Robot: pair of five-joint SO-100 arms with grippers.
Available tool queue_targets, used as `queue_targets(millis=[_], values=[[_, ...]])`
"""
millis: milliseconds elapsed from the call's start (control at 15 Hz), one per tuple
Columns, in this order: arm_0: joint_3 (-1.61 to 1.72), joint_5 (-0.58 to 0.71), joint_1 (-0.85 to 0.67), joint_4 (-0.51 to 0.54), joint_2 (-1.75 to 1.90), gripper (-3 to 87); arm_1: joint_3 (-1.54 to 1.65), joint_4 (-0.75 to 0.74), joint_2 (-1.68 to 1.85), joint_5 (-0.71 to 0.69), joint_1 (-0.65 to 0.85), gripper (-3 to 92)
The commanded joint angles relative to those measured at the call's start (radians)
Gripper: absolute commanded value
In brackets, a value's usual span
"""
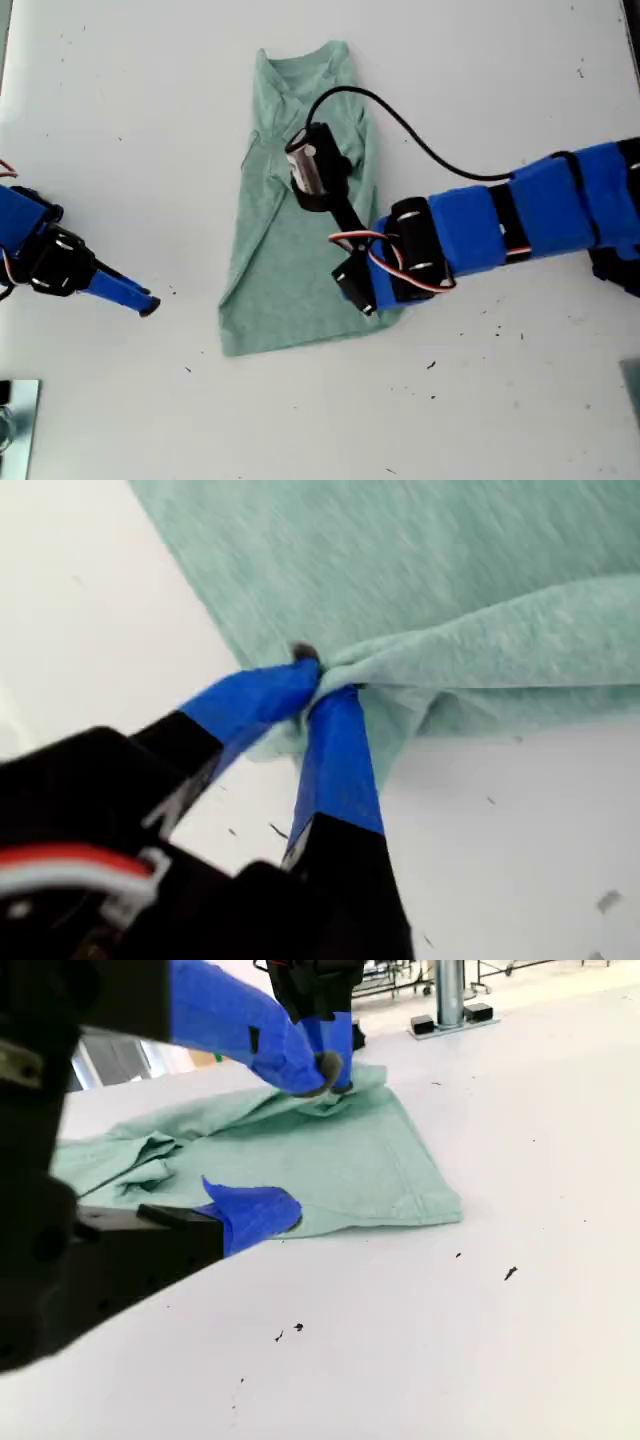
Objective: Fold t shirt
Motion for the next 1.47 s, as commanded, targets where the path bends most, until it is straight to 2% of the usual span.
queue_targets(millis=[0, 200, 267, 333, 467, 533, 600, 667, 733, 933, 1000, 1067, 1133, 1267, 1400], values=[[0.008, 0.000, -0.015, -0.009, 0.008, 17.8, -0.083, -0.083, 0.023, 0.005, -0.051, 26.0], [0.008, 0.000, -0.034, -0.009, 0.008, 17.8, 0.012, -0.170, -0.014, 0.067, -0.058, 25.4], [0.008, 0.000, -0.044, -0.009, 0.008, 17.8, 0.003, -0.152, -0.037, 0.094, -0.061, 24.8], [0.008, 0.000, -0.044, -0.009, 0.008, 17.8, -0.035, -0.089, -0.012, 0.083, -0.066, 20.2], [0.005, 0.000, -0.040, -0.008, 0.008, 17.8, -0.064, 0.052, 0.141, 0.011, -0.052, 21.2], [0.002, -0.038, -0.051, -0.008, 0.008, 17.9, -0.046, 0.153, 0.239, -0.023, -0.031, 19.4], [0.002, -0.244, -0.038, -0.003, 0.008, 18.5, 0.057, 0.232, 0.370, -0.028, 0.005, 14.7], [0.002, -0.345, -0.008, -0.009, 0.008, 18.5, 0.221, 0.242, 0.522, -0.041, 0.046, 13.6], [0.003, -0.365, -0.002, -0.014, 0.008, 18.5, 0.440, 0.198, 0.696, -0.044, 0.097, 12.4], [0.002, -0.311, -0.018, -0.005, 0.008, 16.7, 1.147, -0.040, 1.213, -0.055, 0.233, 8.7], [0.000, -0.308, -0.029, -0.009, 0.008, 5.7, 1.336, -0.089, 1.328, -0.054, 0.270, 7.6], [-0.005, -0.314, -0.035, -0.006, 0.008, 1.5, 1.494, -0.124, 1.414, -0.040, 0.307, 6.0], [-0.012, -0.313, -0.043, -0.031, 0.008, 0.3, 1.617, -0.161, 1.489, -0.041, 0.334, 4.0], [-0.012, -0.377, -0.055, -0.014, 0.008, 1.8, 1.792, -0.178, 1.655, -0.067, 0.397, 2.4], [-0.008, -0.353, -0.074, -0.012, 0.009, -0.2, 1.904, -0.175, 1.816, -0.078, 0.428, 2.4]])
